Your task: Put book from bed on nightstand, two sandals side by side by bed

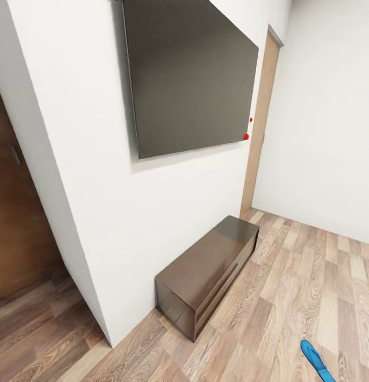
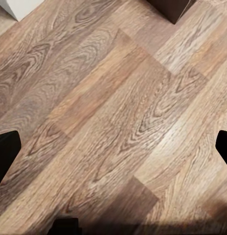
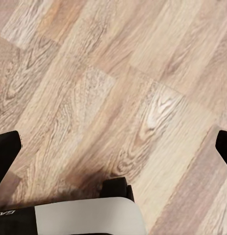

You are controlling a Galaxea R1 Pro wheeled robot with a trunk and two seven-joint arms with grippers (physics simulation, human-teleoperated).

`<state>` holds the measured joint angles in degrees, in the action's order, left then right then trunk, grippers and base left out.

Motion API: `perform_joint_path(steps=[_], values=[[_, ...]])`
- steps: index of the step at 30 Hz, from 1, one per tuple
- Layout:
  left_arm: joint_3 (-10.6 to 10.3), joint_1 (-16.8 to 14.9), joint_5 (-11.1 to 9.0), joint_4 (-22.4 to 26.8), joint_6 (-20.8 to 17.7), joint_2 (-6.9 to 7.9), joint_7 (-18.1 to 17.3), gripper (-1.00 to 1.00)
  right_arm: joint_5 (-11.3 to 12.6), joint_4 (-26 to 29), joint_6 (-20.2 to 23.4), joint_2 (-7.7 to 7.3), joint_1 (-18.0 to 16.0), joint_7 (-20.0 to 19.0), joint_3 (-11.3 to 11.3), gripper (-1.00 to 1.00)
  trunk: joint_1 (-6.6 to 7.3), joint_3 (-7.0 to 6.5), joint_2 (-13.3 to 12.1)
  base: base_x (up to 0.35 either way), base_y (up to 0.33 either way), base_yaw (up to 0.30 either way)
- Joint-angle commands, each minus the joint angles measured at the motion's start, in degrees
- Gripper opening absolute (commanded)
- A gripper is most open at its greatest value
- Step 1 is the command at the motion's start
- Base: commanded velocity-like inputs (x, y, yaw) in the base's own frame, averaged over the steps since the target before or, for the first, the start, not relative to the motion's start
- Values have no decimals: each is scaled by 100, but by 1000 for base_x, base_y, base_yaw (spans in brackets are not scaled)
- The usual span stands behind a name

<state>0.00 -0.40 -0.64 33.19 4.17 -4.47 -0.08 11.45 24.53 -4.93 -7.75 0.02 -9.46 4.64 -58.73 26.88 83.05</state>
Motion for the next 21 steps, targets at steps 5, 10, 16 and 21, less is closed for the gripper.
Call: perform_joint_path(steps=[5, 10, 16, 21], values=[[0, -4, -7, -5, 14, -1, -1, 100, 54, -23, -8, 1, 2, -48, 20, 100, 0, 5, 3, 0, 0, 290], [0, -4, -8, -5, 15, -1, -1, 100, 51, -26, -8, 1, 4, -47, 19, 100, 0, 5, 3, 0, 0, 290], [0, -4, -6, -5, 17, -1, -1, 100, 51, -27, -8, 1, 3, -47, 21, 100, 0, 5, 3, 0, 0, 290], [0, -4, -6, -5, 17, -1, -1, 100, 51, -27, -8, 1, 1, -47, 20, 100, 0, 5, 3, 0, 0, 290]])
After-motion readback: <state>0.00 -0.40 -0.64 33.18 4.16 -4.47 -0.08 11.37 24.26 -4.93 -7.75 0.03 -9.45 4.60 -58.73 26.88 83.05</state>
